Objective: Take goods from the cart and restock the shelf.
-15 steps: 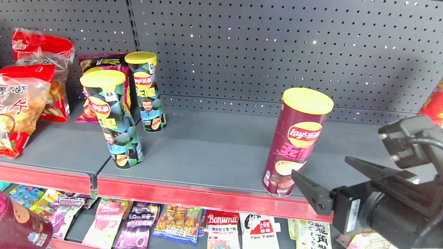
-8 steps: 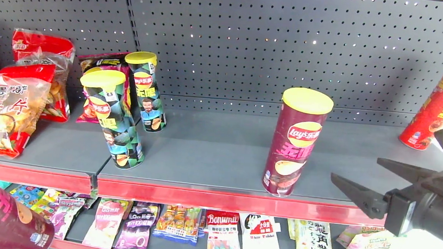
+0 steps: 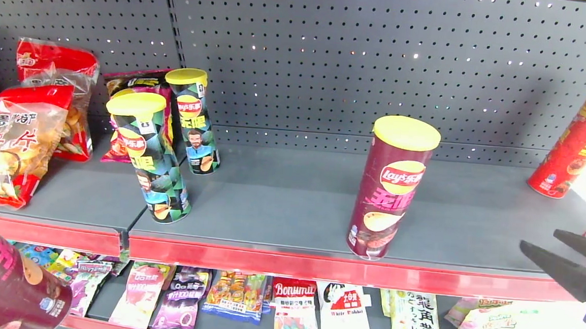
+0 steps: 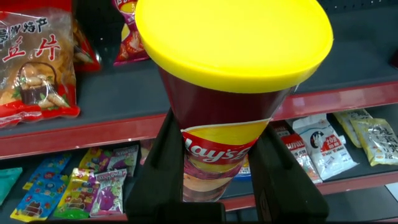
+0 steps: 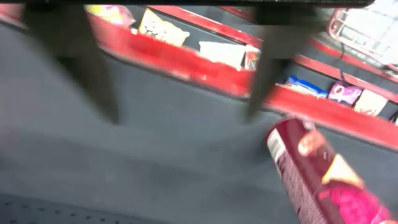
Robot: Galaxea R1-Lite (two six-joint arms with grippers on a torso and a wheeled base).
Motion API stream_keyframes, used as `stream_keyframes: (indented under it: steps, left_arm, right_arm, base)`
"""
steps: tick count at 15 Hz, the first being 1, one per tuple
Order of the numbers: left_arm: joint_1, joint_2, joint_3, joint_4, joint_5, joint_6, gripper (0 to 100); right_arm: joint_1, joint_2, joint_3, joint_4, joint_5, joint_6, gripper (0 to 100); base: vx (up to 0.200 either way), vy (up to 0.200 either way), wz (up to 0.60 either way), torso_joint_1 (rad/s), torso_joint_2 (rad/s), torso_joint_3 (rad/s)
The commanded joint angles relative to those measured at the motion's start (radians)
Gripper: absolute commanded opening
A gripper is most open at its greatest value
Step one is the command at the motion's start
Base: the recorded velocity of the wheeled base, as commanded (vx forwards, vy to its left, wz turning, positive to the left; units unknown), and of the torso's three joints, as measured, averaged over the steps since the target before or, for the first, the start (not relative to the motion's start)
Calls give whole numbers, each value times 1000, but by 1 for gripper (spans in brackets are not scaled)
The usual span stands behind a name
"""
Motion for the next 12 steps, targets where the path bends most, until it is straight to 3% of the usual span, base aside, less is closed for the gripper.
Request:
stream_keyframes:
  steps: [1, 4, 7, 10, 12]
  left_arm:
    - [-2, 43, -8, -2, -10, 0, 0]
    - [-2, 53, -8, -3, -79, 0, 0]
    - [-4, 46, -3, -5, -81, -3, 0]
    - [-4, 55, -13, -5, -113, -3, 0]
    - [-4, 56, -14, -8, -127, -3, 0]
  right_arm:
    - [-52, -139, 44, 1, 5, -16, 0]
    - [-133, -235, 96, 2, -34, -19, 0]
    - [-164, -355, 183, 5, -37, -29, 0]
    - [-248, -367, 173, 85, -136, -58, 0]
    - [-263, -392, 171, 94, -136, -55, 0]
  base:
    - [0, 0, 0, 0, 0, 0]
    - [0, 0, 0, 0, 0, 0]
    - [0, 0, 0, 0, 0, 0]
    - [0, 0, 0, 0, 0, 0]
    - [0, 0, 0, 0, 0, 0]
